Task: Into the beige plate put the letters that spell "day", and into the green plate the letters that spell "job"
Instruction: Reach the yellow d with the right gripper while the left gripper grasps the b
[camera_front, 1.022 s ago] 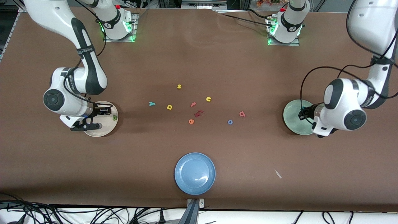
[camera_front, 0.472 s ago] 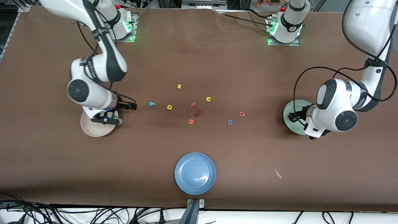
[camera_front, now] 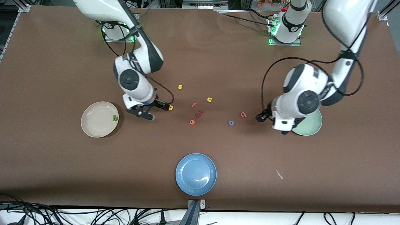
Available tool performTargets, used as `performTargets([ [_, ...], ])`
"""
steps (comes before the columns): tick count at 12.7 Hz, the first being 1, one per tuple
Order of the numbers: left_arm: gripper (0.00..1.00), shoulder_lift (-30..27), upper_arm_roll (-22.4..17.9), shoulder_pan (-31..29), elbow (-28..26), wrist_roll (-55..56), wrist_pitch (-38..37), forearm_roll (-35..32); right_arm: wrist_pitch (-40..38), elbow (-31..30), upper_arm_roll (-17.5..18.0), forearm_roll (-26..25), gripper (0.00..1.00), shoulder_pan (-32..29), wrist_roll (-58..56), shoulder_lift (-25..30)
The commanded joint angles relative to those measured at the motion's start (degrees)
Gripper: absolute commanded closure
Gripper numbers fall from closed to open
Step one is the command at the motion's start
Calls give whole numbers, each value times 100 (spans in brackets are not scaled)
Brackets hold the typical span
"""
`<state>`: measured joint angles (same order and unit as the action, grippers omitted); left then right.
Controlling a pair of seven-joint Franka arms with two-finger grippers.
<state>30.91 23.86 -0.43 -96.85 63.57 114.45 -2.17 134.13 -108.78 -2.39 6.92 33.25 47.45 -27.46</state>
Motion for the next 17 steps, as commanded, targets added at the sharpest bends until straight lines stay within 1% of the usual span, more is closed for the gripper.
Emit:
performTargets([
  [1,7,458,-39,210,70,226,673,-64,471,-3,-42,73,0,163,465,-241],
  [2,15,599,-57,332,44,322,771,-177,630,6,-42,73,1,277,615,-347],
  [4,21,793,-48,386,26,532,798,-695,824,-3,-42,73,2,366,713,-479],
  [5,29,854,-48,395,18,647,903,-758,851,-3,-42,64,5,366,713,-515],
  [6,33,916,-48,395,9,674,947,-767,938,-20,-42,64,8,384,713,-567],
  [7,37,943,-39,404,9,683,948,-759,983,-38,-42,64,8,410,713,-611],
  [9,37,987,-39,412,9,858,1070,-759,983,-47,-42,64,12,428,713,-629],
  [11,40,1092,-39,500,-53,885,1176,-767,974,-108,-33,55,19,428,670,-647],
  [12,40,1110,-39,500,-96,885,1176,-759,974,-108,-42,55,24,428,660,-647],
  [13,43,1084,-31,492,-158,894,1168,-759,974,-108,-42,55,32,428,643,-656],
  [14,44,1075,-30,483,-237,911,1168,-759,974,-108,-42,55,43,428,625,-664],
  [15,47,1075,-30,492,-272,912,1168,-759,966,-100,-42,55,52,428,617,-664],
  [16,54,1075,-30,492,-281,912,1168,-759,966,-99,-42,55,60,428,616,-664],
  [17,60,1075,-30,492,-281,903,1168,-759,966,-99,-42,55,62,428,634,-664],
])
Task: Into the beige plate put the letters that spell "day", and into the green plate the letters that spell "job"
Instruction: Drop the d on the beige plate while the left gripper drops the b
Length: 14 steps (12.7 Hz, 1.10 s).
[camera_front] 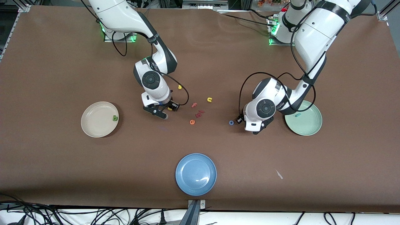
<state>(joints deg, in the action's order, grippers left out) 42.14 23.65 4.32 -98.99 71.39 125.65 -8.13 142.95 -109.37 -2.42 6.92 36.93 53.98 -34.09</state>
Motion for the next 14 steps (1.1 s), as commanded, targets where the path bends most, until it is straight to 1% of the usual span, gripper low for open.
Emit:
performTargets([
  [1,69,-48,-9,16,-68,112,47,-163,83,-49,-40,64,63,60,-19,-10],
  [2,80,-39,-9,16,-68,95,47,-163,92,-41,-31,64,64,60,-19,-36],
  [3,88,-48,-9,16,-68,42,30,-172,110,-40,-31,64,66,60,-10,-54],
  [4,91,-48,-9,25,-68,24,-5,-172,110,-40,-31,64,70,69,-10,-54],
  [5,91,-109,-9,-10,-42,7,-110,-180,110,-40,-31,64,70,69,-10,-63],
  [6,91,-310,-1,-54,2,-220,-415,-180,110,-32,-39,64,70,69,-10,-98],
  [7,91,-651,-9,-141,54,-535,-914,-154,110,-32,-31,64,72,69,-10,-98],
  [8,91,-1098,17,-455,55,-825,-1380,-76,92,3,-31,64,80,69,-28,-98],
  [9,91,-1451,156,-824,55,-1229,-1820,108,66,56,-39,64,87,60,-80,-81],
  [10,91,-1750,201,-1228,55,-1763,-2251,362,-117,169,-40,64,91,34,-81,-28],
  [11,91,-1953,202,-1554,55,-2265,-2629,425,-589,423,-83,29,93,16,-107,7],
  [12,91,-1999,202,-1940,46,-2801,-2938,417,-1107,660,-188,-6,94,8,-246,77],
  [14,91,-1947,175,-2600,-24,-3671,-3055,286,-2083,899,-644,-24,94,7,-1077,296],
])
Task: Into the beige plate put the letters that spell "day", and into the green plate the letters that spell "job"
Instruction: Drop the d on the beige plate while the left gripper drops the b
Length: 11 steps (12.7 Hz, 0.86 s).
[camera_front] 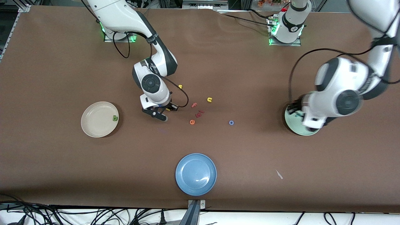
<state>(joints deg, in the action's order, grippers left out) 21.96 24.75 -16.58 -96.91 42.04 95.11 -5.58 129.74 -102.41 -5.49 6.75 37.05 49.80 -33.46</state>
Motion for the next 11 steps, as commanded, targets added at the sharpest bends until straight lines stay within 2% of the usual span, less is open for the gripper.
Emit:
performTargets([
  [1,91,184,73,-774,-240,-1089,16,-257,-1097,204,-635,-7,93,-5,-1230,348],
  [3,91,614,74,-952,-240,-1321,374,-706,-1485,178,-1189,-7,93,-5,-2408,480],
  [6,91,1151,65,-1181,-249,-1322,877,-980,-1557,117,-1901,-16,93,-5,-4105,498],
  [8,81,1371,56,-1181,-232,-1313,1210,-998,-1400,-59,-2175,-7,92,-5,-4696,481],
  [9,52,1381,56,-1181,-232,-1313,1212,-1059,-1286,-112,-2289,-7,91,-5,-5021,472],
  [10,1,1337,65,-1181,-232,-1313,1168,-1060,-1180,-156,-2386,19,89,-14,-5372,455],
  [11,0,1285,91,-1172,-171,-1252,1020,-1033,-1057,-226,-2457,36,89,-75,-5697,437],
])
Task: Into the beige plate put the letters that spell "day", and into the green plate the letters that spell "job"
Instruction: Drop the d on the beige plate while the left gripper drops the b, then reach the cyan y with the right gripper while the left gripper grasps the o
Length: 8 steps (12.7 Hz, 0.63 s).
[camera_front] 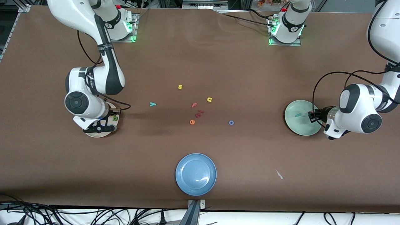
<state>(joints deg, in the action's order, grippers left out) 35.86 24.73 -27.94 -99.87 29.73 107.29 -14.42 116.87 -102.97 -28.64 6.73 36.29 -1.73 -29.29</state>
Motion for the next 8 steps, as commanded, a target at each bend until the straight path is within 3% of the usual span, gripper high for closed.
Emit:
performTargets([
  [1,0,-236,146,25,177,15,-443,-80,448,-275,-142,48,89,-130,-843,3],
  [2,0,-385,381,43,274,129,-637,-18,738,-398,-142,83,85,-244,-1177,-41],
  [3,0,-473,645,43,388,582,-787,200,862,-425,-133,100,59,-341,-1415,-59],
  [4,0,-483,952,61,450,1196,-788,324,820,-408,-124,170,14,-368,-1400,-59],
  [5,0,-448,1242,139,590,1759,-762,325,741,-399,-98,345,0,-360,-1374,-24],
  [8,1,-81,1351,1209,1222,2895,-588,343,416,-329,-45,646,0,-176,-639,29],
])
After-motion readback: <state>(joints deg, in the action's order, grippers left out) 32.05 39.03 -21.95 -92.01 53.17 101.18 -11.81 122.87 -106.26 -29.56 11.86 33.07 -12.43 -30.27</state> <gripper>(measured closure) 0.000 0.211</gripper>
